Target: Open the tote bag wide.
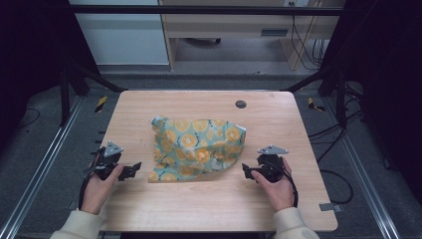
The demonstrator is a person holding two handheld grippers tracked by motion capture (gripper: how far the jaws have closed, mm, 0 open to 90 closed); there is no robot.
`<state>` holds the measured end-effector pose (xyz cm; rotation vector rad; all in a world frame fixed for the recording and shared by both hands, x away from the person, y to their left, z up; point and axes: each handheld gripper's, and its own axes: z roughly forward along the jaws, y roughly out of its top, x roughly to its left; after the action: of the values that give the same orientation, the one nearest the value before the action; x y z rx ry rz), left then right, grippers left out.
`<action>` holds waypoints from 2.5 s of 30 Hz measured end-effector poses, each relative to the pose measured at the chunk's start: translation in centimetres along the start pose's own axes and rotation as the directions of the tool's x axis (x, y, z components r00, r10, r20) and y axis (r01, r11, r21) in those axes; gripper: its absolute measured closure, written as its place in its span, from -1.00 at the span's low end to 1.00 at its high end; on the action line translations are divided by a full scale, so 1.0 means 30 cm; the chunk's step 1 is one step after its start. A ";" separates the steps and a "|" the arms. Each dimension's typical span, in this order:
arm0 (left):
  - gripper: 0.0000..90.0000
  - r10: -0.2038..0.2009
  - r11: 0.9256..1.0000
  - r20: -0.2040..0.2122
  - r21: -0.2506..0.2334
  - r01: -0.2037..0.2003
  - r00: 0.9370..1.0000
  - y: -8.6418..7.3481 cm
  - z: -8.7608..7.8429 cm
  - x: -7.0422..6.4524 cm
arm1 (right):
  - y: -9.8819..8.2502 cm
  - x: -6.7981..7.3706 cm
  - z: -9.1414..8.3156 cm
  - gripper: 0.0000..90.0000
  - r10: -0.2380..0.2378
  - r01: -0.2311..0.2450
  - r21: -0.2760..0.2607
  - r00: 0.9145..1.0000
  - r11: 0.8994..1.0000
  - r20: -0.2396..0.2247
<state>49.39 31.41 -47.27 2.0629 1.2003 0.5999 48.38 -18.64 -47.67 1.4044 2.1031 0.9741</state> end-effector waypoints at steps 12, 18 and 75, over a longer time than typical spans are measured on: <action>-0.87 -0.014 1.000 -0.008 0.002 0.014 1.000 -0.004 -0.003 0.009 | 0.014 0.015 -0.006 -0.70 -0.016 0.016 -0.013 1.000 1.000 0.016; -0.87 -0.012 1.000 -0.004 0.007 0.012 1.000 -0.003 -0.001 0.004 | 0.042 0.036 -0.023 -0.71 -0.030 0.030 -0.021 1.000 0.999 0.009; -0.86 0.036 0.999 -0.023 0.013 -0.036 0.999 0.000 -0.002 -0.008 | 0.549 0.164 0.088 0.17 -0.158 0.180 0.087 0.965 0.980 -0.210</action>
<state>49.25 31.22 -47.24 2.0971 1.1851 0.6365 58.39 -9.33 -36.94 1.1912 2.4105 0.9854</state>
